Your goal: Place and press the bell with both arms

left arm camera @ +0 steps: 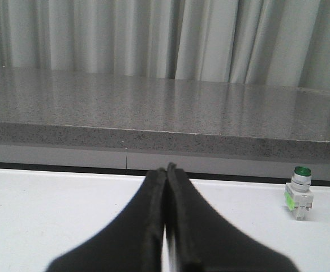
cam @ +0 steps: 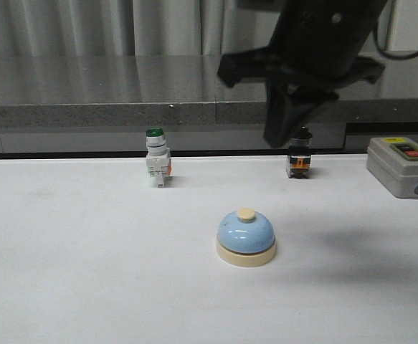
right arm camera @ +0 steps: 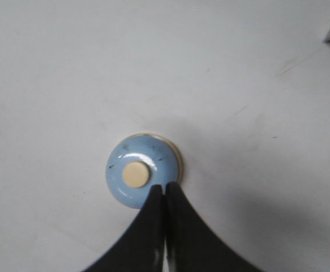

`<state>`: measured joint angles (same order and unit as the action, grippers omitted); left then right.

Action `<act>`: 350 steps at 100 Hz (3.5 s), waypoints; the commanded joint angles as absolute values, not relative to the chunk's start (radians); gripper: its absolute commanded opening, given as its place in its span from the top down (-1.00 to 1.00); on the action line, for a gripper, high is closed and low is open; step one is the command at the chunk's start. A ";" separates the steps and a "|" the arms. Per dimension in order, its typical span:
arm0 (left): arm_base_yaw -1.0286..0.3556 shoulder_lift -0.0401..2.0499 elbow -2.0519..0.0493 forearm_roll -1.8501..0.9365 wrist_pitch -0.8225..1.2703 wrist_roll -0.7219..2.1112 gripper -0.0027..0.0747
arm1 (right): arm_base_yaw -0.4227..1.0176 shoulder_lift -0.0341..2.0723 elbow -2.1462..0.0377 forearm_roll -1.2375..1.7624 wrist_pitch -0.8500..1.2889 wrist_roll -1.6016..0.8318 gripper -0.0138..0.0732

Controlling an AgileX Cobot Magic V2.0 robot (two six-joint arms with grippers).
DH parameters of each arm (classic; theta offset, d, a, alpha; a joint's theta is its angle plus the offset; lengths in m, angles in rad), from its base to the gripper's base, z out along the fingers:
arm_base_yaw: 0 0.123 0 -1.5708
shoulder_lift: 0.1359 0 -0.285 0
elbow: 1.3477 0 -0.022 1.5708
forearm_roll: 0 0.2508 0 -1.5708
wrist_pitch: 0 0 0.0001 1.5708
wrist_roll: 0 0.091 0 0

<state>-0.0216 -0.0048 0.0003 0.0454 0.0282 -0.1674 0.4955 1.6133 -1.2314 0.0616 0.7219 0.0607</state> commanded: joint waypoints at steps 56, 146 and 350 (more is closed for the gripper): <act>-0.022 -0.033 0.043 0.039 -0.058 -0.174 0.98 | 0.124 0.980 -0.855 0.000 0.461 0.048 0.82; -0.023 -0.033 0.043 0.039 -0.058 -0.174 0.98 | 0.115 0.291 -0.484 0.000 0.354 0.048 0.82; -0.023 -0.033 0.043 0.039 -0.058 -0.174 0.98 | 0.113 -0.023 0.012 -0.010 -0.009 0.056 0.82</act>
